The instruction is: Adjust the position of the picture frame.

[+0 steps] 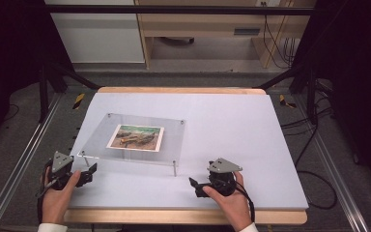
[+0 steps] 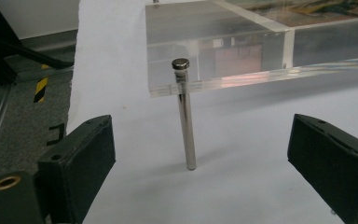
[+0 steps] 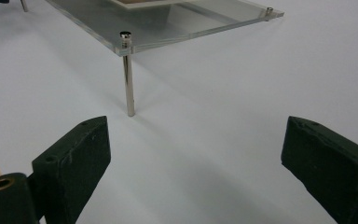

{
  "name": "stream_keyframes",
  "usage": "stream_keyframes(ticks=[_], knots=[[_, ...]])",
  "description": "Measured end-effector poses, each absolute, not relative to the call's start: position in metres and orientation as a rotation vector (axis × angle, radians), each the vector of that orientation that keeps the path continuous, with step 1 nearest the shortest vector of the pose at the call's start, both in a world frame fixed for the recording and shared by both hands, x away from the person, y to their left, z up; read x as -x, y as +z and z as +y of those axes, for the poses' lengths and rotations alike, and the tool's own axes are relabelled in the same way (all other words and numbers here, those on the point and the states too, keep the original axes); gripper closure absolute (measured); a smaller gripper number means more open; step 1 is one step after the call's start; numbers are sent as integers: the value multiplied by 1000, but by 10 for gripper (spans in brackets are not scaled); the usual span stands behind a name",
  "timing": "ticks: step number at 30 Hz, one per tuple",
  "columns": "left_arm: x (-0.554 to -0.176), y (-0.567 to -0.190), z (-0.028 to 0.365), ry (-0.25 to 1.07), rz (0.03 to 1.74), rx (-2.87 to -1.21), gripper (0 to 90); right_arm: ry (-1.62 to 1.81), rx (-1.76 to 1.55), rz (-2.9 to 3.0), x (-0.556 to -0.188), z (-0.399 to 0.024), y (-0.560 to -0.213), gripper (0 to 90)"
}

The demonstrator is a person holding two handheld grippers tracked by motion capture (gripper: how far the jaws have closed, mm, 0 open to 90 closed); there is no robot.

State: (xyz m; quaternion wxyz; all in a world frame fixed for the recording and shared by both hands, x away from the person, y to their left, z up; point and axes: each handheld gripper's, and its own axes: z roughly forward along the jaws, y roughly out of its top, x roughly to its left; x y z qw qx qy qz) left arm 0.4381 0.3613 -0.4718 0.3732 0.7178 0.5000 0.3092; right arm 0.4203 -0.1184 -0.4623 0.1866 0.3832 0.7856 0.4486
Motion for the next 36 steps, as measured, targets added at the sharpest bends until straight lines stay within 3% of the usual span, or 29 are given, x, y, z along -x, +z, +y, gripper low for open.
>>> stream_keyframes(ticks=[5, 20, 31, 34, 36], knots=[[-439, -473, 361, 814, 1251, -1854, 82, 1218, -1075, 2212, -419, -108, -465, 182], [-437, -467, 366, 865, 1262, -1803, 83, 1315, -1003, 2200, -408, -69, -467, 275], [-441, -468, 367, 804, 1242, -1761, 41, 1282, -1052, 2232, -421, -49, -475, 337], [-440, -466, 368, 799, 1243, -1753, 41, 1296, -1051, 2224, -423, -47, -474, 385], [-440, -465, 369, 788, 1248, -1743, 41, 1283, -1057, 2214, -427, -44, -473, 482]])
